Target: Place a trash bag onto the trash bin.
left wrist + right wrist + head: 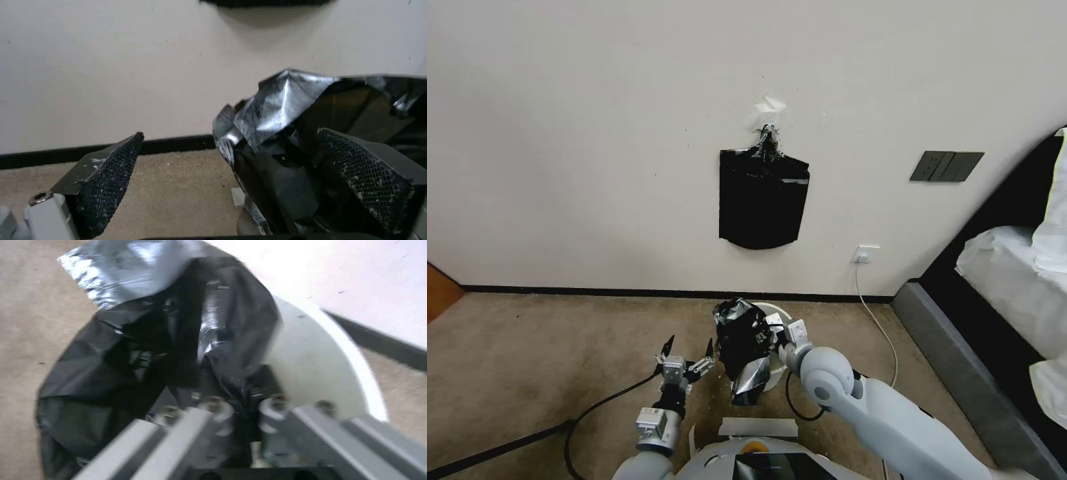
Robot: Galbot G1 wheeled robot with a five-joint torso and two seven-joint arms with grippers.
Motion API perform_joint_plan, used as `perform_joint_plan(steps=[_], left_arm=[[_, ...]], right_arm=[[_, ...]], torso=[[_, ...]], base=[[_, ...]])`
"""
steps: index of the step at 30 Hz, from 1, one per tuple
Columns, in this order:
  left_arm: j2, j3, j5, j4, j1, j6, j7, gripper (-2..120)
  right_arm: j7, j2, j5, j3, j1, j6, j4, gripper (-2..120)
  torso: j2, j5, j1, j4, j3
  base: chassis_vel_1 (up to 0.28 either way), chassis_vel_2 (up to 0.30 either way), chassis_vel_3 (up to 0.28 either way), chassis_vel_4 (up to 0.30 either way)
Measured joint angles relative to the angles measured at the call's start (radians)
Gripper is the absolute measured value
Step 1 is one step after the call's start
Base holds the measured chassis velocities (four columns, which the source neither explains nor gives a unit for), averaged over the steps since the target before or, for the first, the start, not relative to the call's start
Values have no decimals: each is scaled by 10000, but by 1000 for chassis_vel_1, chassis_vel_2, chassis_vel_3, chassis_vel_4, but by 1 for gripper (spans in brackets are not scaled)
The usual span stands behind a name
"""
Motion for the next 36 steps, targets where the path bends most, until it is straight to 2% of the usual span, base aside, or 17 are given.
perform_joint_plan(steps=[2, 3, 5, 12, 17, 20, 22, 23, 24, 26, 28, 31, 33, 34, 36], left_arm=[[84, 598, -490, 311, -889, 897, -814, 100], [84, 598, -490, 311, -889, 897, -814, 100], [70, 1326, -1603, 667, -1914, 1955, -1821, 100], [-149, 2287, -2766, 1398, -3566, 2858, -2607, 100], [-384, 2535, -3181, 1744, -4118, 3244, -2947, 100], [-604, 2709, -3687, 1977, -4591, 3922, -3574, 100], [-643, 2734, -3796, 2006, -4684, 4087, -3718, 100], [-714, 2762, -4077, 2056, -4884, 4447, -4073, 100], [-714, 2762, -4077, 2056, -4884, 4447, -4073, 100], [-820, 2763, -4973, 2114, -5233, 5170, -4856, 100], [-846, 2757, -5242, 2179, -5353, 5345, -5041, 99], [-881, 2765, -5834, 2438, -5672, 5705, -5349, 93], [-953, 2799, -6611, 2676, -5926, 5927, -5712, 82], [-953, 2799, -6611, 2676, -5926, 5927, -5712, 82], [-1042, 2817, -7220, 2857, -6057, 6049, -6000, 74]], right_arm=[[-102, -100, -26, 14, 52, 6, -17, 0], [-102, -100, -26, 14, 52, 6, -17, 0], [-144, -185, -27, 33, 77, 11, -24, 0], [-180, -516, -22, 352, -117, 17, -133, 0], [-227, -607, -3, 480, -195, 22, -184, 0], [-255, -603, -2, 489, -218, 25, -241, 0], [-261, -597, -6, 489, -223, 26, -255, 0], [-266, -576, -20, 487, -227, 27, -291, 0], [-266, -576, -20, 487, -227, 27, -291, 0], [-274, -551, -53, 479, -227, 29, -338, 0], [-280, -549, -68, 478, -228, 29, -349, 0], [-293, -541, -117, 485, -237, 31, -387, 0], [-295, -539, -165, 500, -263, 34, -410, 0], [-295, -539, -165, 500, -263, 34, -410, 0], [-295, -539, -180, 515, -277, 35, -417, 0]], torso=[[0, 0, 1, -1, 0], [0, 0, 1, -1, 0], [0, 0, 0, 0, 0], [0, 0, 1, -2, 0], [0, 1, 1, 0, 0], [0, 1, 1, 0, 0], [0, 1, 1, 0, 0], [0, 1, 1, 0, 0], [0, 1, 1, 0, 0], [0, 1, 1, 1, 0], [0, 0, 1, 0, 0], [0, 0, 1, 0, 0], [0, 1, 0, -1, 0], [0, 1, 0, -1, 0], [0, 0, 1, -1, 0]], base=[[0, 0, 0, 0], [0, 0, 0, 0], [0, 0, 0, 0], [0, 0, 0, 0], [0, 0, 0, 0], [0, 0, 0, 0], [0, 0, 0, 0], [0, 0, 0, 0], [0, 0, 0, 0], [0, 0, 0, 0], [0, 0, 0, 0], [0, 0, 0, 0], [0, 0, 0, 0], [0, 0, 0, 0], [0, 0, 0, 0]])
